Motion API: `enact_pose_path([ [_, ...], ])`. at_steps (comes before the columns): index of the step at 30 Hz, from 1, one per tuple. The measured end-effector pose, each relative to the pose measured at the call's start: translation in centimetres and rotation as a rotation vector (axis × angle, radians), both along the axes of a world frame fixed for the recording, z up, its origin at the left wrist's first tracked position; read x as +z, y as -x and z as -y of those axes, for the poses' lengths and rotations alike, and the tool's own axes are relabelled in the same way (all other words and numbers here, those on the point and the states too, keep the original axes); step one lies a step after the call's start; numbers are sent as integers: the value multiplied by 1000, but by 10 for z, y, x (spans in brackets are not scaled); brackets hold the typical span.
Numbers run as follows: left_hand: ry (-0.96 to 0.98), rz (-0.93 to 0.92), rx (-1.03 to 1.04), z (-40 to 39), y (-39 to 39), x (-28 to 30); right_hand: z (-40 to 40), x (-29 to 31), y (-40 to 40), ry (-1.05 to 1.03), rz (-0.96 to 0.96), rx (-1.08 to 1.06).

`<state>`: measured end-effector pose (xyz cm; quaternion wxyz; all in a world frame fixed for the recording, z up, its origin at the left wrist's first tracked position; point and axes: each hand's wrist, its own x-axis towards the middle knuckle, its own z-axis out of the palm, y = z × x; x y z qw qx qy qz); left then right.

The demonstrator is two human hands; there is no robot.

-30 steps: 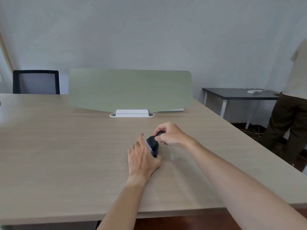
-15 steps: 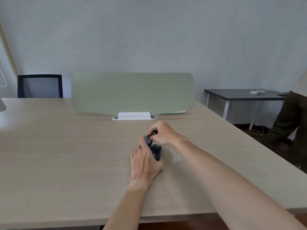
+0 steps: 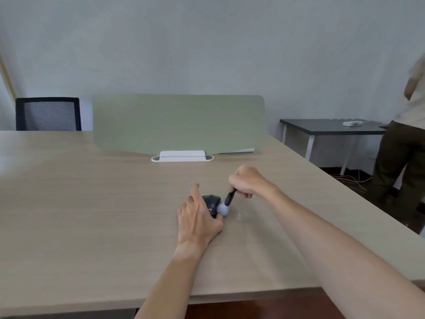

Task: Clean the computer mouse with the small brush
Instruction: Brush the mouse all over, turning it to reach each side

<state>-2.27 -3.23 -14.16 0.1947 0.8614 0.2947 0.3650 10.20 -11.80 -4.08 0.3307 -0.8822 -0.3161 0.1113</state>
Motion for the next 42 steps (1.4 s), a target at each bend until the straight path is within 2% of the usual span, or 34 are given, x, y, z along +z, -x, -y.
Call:
enact_pose_path([
  [3,-7,16,-12,0,0,-1,-3,-13,-3,-83,-76,2],
  [7,-15,24,-4,-1,0,-4,-1,-27,-7,-235,94,-92],
  [10,-15,34,0,-2,-2,-5,1,-24,-8,-252,130,-127],
  [15,6,10,-23,-2,-2,-3,-7,-21,-1,-167,31,-22],
  [18,-17,-45,13,-1,-2,-2,-11,-31,-5,-175,120,-56],
  [22,-21,-65,22,-1,-3,-4,-9,-37,-11,-339,169,-163],
  [25,-27,-46,14,-2,-6,-7,-9,-33,-8,-410,103,-153],
  [27,-22,-25,9,-3,-7,-7,-11,-31,-4,-397,12,-101],
  [29,-7,-5,7,-3,-7,-7,-12,-31,-3,-321,6,-65],
  [32,10,19,4,-2,-5,-6,-10,-31,-8,-158,200,-98],
  [35,4,38,11,-1,-3,-3,-14,-26,-5,-230,306,-131],
  [38,14,64,-6,1,-2,0,-26,-18,8,-312,221,-44],
  [40,26,71,-17,1,0,1,-30,-16,14,-238,140,15],
  [42,26,56,7,2,1,2,-29,-18,13,-139,181,5],
])
